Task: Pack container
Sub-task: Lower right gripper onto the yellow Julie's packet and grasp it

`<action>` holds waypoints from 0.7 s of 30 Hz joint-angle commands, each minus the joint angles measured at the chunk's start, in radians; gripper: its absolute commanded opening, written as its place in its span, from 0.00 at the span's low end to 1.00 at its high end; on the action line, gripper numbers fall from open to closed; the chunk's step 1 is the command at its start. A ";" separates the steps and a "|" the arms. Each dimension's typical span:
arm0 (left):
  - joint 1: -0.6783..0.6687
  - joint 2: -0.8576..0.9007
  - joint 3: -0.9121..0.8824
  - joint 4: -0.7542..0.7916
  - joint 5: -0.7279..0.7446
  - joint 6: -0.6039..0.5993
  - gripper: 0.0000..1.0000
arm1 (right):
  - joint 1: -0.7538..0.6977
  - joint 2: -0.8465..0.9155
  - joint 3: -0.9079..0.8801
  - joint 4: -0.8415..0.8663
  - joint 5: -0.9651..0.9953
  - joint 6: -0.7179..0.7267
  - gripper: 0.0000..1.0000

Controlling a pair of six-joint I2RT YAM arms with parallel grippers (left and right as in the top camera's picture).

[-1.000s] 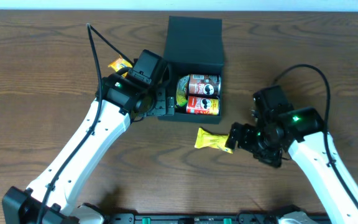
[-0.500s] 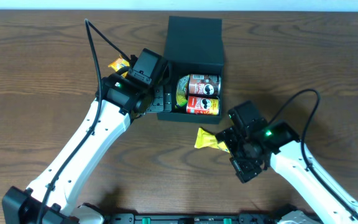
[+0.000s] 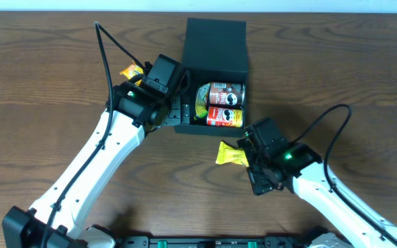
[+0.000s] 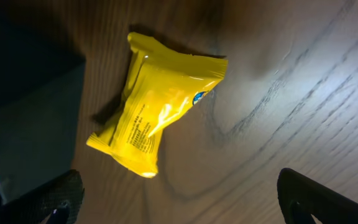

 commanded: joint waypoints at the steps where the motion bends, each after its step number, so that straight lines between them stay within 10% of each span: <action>1: 0.001 -0.006 0.008 -0.005 -0.022 0.018 0.95 | 0.035 0.015 -0.018 0.008 0.083 0.156 0.99; 21: 0.001 -0.006 0.008 0.013 -0.025 0.077 0.95 | 0.079 0.212 -0.025 0.208 0.156 0.191 0.91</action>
